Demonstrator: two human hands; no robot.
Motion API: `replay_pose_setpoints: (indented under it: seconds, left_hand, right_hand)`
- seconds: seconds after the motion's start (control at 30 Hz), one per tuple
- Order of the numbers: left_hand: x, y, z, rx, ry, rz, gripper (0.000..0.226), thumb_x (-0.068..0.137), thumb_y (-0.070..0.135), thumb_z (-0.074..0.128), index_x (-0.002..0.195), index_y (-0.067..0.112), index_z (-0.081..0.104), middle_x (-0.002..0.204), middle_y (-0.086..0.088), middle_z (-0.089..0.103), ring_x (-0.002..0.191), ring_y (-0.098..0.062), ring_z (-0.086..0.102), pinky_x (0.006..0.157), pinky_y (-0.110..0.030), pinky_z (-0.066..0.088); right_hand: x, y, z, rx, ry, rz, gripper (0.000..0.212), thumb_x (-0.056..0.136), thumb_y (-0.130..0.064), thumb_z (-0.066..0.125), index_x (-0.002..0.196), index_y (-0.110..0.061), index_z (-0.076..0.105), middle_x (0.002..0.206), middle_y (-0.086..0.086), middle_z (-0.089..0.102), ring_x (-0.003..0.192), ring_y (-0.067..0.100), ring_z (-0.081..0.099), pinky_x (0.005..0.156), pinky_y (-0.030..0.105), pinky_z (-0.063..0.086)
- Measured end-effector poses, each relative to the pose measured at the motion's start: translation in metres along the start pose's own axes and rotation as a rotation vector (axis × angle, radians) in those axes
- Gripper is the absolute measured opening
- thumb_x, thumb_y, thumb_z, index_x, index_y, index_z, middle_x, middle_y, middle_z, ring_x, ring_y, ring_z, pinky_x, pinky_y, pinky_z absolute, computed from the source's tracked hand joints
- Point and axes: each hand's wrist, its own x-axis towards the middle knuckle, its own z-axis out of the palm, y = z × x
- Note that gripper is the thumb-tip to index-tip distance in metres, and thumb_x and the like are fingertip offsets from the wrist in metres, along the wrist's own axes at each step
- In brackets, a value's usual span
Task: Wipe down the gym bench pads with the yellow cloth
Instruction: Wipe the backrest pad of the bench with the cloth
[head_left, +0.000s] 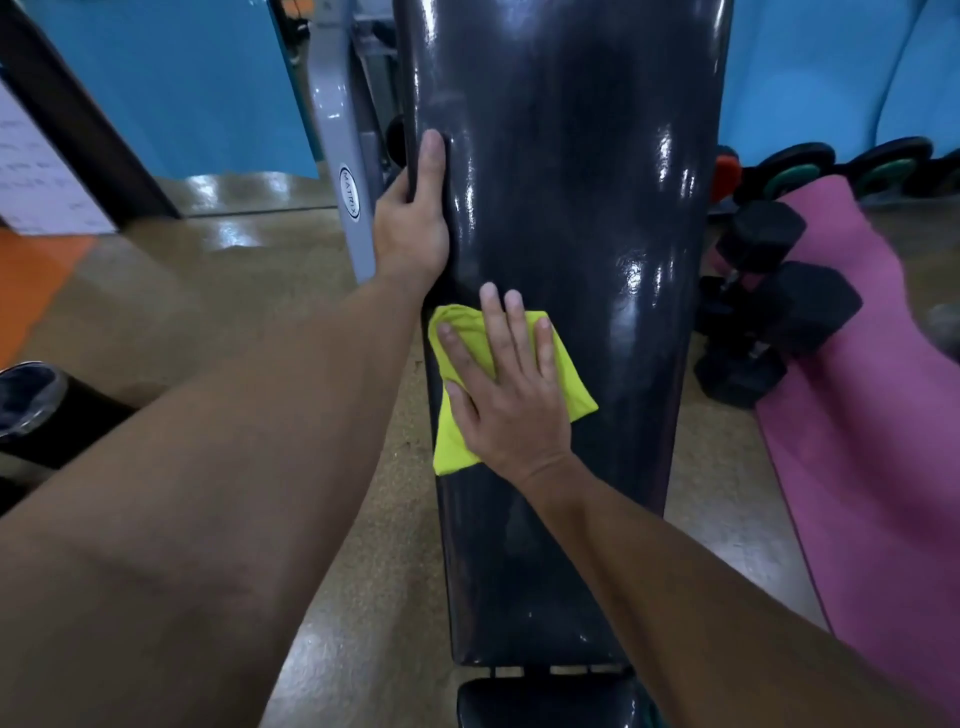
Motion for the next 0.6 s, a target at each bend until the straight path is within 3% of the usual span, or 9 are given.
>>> replay_pose_setpoints:
  seconds: [0.1, 0.2, 0.37, 0.47, 0.6]
  left_hand:
    - [0.002, -0.003, -0.002, -0.04, 0.003, 0.002, 0.055, 0.103, 0.063, 0.051, 0.132, 0.021, 0.072, 0.098, 0.021, 0.065, 0.11, -0.006, 0.062, 0.093, -0.013, 0.04]
    - [0.002, -0.006, -0.001, -0.028, -0.006, 0.009, 0.053, 0.104, 0.063, 0.05, 0.129, 0.023, 0.073, 0.1, 0.019, 0.065, 0.102, -0.003, 0.06, 0.082, -0.008, 0.042]
    - [0.004, -0.006, -0.001, -0.022, -0.01, 0.027, 0.05, 0.104, 0.062, 0.049, 0.119, 0.024, 0.076, 0.096, 0.022, 0.067, 0.102, -0.002, 0.062, 0.082, -0.001, 0.043]
    - [0.003, -0.008, -0.001, -0.037, -0.007, 0.031, 0.055, 0.103, 0.065, 0.048, 0.127, 0.024, 0.075, 0.11, 0.012, 0.071, 0.115, -0.008, 0.063, 0.097, -0.015, 0.041]
    - [0.004, -0.012, 0.0, -0.045, 0.002, 0.029, 0.058, 0.101, 0.068, 0.049, 0.123, 0.022, 0.077, 0.116, 0.01, 0.075, 0.116, -0.01, 0.066, 0.107, -0.023, 0.046]
  right_hand:
    - [0.001, 0.007, 0.0, -0.019, 0.03, 0.021, 0.054, 0.105, -0.038, 0.053, 0.156, -0.026, 0.046, 0.166, 0.023, 0.027, 0.157, 0.039, 0.022, 0.128, 0.057, 0.015]
    - [0.009, -0.011, 0.004, -0.02, 0.041, 0.088, 0.054, 0.103, -0.036, 0.055, 0.156, -0.025, 0.047, 0.165, 0.024, 0.029, 0.156, 0.042, 0.024, 0.127, 0.06, 0.014]
    - [-0.008, -0.02, 0.009, 0.016, -0.035, -0.085, 0.057, 0.095, -0.031, 0.062, 0.151, -0.023, 0.054, 0.166, 0.02, 0.031, 0.156, 0.037, 0.025, 0.128, 0.056, 0.015]
    - [-0.019, 0.001, 0.002, 0.022, -0.015, -0.063, 0.054, 0.1, -0.034, 0.061, 0.152, -0.025, 0.053, 0.165, 0.022, 0.03, 0.156, 0.037, 0.025, 0.128, 0.055, 0.018]
    - [-0.008, 0.005, 0.001, -0.05, 0.062, 0.063, 0.053, 0.103, -0.037, 0.056, 0.155, -0.026, 0.048, 0.164, 0.024, 0.033, 0.154, 0.041, 0.028, 0.127, 0.058, 0.018]
